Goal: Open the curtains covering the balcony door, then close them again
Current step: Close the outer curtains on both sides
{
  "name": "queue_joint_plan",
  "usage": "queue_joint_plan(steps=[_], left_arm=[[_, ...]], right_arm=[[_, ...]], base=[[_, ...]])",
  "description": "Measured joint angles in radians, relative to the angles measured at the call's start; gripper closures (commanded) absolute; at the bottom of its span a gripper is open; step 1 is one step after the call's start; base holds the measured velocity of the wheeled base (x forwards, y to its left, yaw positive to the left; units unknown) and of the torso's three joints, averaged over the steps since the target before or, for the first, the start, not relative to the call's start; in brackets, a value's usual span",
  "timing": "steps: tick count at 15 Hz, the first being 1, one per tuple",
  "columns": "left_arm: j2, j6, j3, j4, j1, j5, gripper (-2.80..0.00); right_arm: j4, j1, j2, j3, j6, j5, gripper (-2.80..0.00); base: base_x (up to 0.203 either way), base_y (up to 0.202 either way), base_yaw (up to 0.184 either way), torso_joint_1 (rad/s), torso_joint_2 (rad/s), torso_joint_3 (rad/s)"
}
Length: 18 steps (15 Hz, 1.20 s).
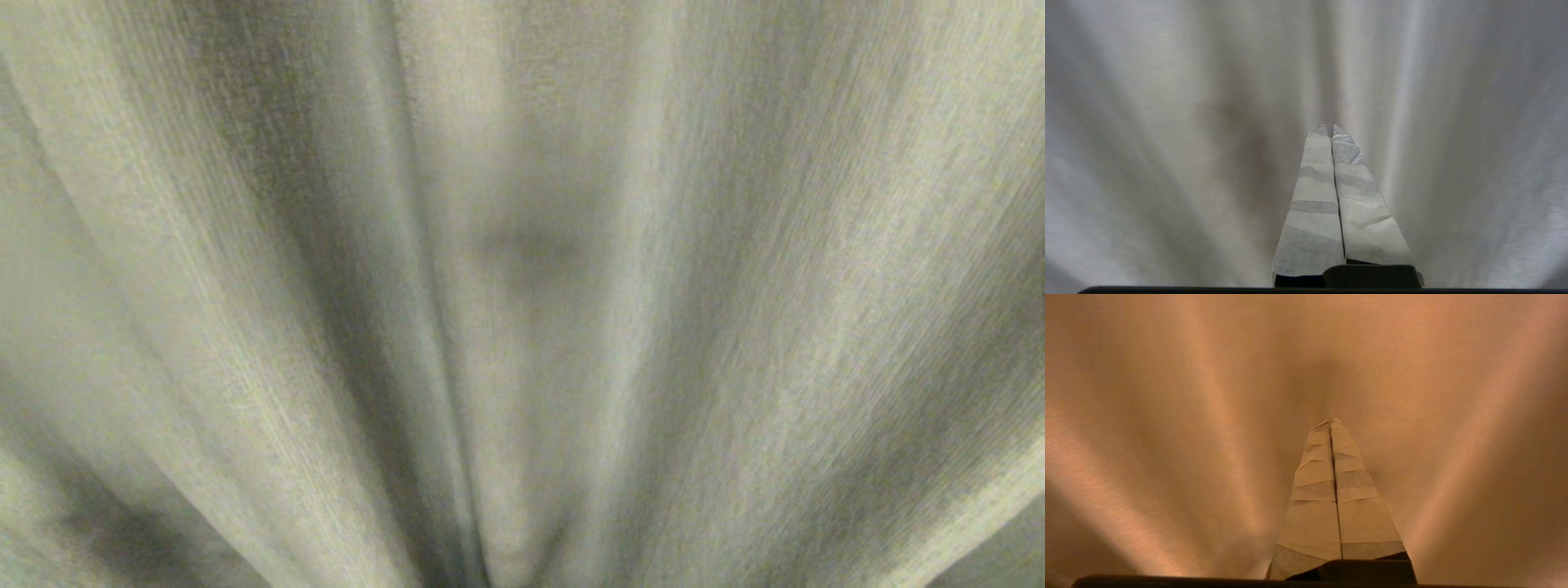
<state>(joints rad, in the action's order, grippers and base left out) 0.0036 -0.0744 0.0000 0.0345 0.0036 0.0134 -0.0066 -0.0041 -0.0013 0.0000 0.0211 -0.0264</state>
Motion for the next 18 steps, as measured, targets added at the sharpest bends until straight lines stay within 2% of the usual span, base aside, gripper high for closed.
queue_joint_plan(steps=[6, 18], left_arm=[[0.0, -0.025, 0.0, 0.0, 0.001, 0.002, 0.0], [0.0, -0.028, 0.0, 0.0, 0.002, 0.002, 0.0]], right_arm=[[0.001, 0.0, 0.0, 0.0, 0.0, -0.001, 0.0], [0.001, 0.001, 0.0, 0.0, 0.0, -0.001, 0.0]], base=[[0.0, -0.188, 0.004, 0.003, 0.0, 0.001], [0.0, -0.191, 0.001, 0.002, 0.0, 0.002]])
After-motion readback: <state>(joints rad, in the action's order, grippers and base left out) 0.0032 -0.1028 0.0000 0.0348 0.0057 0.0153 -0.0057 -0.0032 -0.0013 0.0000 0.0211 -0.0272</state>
